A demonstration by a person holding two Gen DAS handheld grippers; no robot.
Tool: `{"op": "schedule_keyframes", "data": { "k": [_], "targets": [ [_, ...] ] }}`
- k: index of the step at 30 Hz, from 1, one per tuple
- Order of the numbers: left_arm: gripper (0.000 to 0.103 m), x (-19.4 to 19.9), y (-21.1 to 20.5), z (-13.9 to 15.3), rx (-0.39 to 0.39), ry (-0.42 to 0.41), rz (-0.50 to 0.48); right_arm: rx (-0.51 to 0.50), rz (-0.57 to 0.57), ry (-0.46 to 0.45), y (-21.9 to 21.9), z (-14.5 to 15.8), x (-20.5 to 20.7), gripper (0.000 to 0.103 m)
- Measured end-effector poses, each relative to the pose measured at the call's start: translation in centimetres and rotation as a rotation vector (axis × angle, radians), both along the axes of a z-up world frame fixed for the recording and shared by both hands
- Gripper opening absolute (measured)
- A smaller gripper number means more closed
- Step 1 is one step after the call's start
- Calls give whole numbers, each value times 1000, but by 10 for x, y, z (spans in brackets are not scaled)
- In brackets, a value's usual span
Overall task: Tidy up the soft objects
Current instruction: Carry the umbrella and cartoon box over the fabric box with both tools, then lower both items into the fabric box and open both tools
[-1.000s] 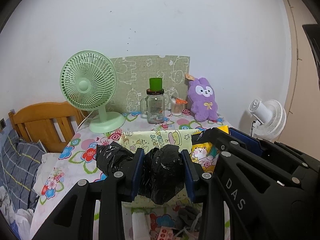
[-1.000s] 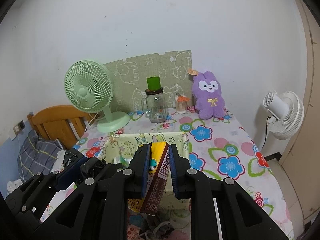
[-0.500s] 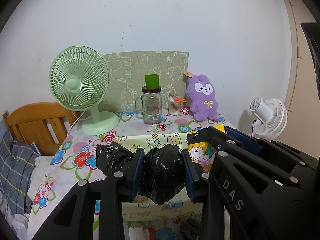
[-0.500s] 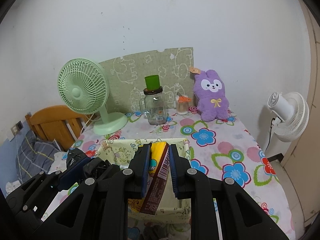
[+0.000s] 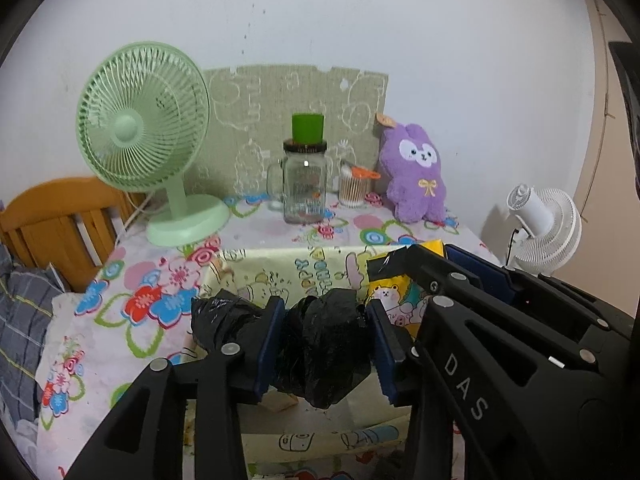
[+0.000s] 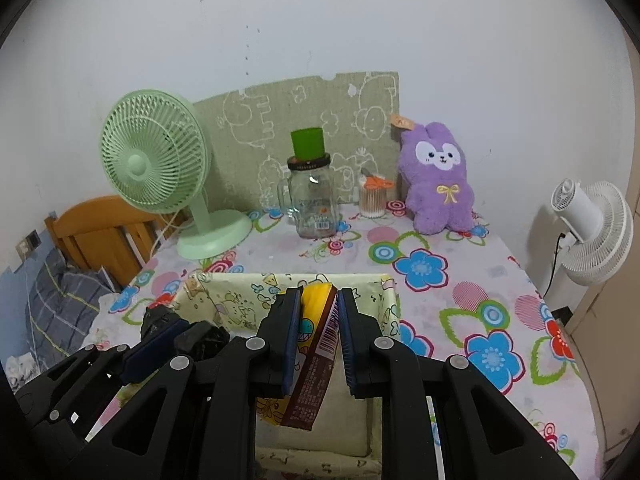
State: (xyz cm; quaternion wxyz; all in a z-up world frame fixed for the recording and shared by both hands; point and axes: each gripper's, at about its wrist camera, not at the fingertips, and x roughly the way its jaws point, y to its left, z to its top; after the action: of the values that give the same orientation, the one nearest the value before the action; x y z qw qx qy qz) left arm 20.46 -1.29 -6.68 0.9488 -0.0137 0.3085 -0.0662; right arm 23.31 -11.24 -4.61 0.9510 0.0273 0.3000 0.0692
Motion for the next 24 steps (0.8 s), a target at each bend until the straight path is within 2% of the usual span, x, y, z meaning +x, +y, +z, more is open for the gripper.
{"op": "schedule_keyframes", "data": {
  "k": [5,8,17,18,19,21,22,24],
  "targets": [
    [66,7,3,-7,-10,40,5,11,14,9,2,-7,8,22],
    [74,8,5,-8,-7,47,21,30,43,25,5,-11,13,21],
    [75,12,7,-12,12,64,40,7,83,75,12,-20,22,25],
    [75,12,7,-12,11,64,39,1,85,79,12,-20,22,34],
    [75,12,7,-12,9,64,35,-3,81,79,12,-20,22,53],
    [77,11,6,-11,8,61,28,-4,61,49,9,-17,17,78],
    [80,10,6,-10,8,58,27,-5,53,34,8,-15,15,82],
    [84,9,6,-9,7,57,28,-20,52,35,8,-12,12,83]
  ]
}}
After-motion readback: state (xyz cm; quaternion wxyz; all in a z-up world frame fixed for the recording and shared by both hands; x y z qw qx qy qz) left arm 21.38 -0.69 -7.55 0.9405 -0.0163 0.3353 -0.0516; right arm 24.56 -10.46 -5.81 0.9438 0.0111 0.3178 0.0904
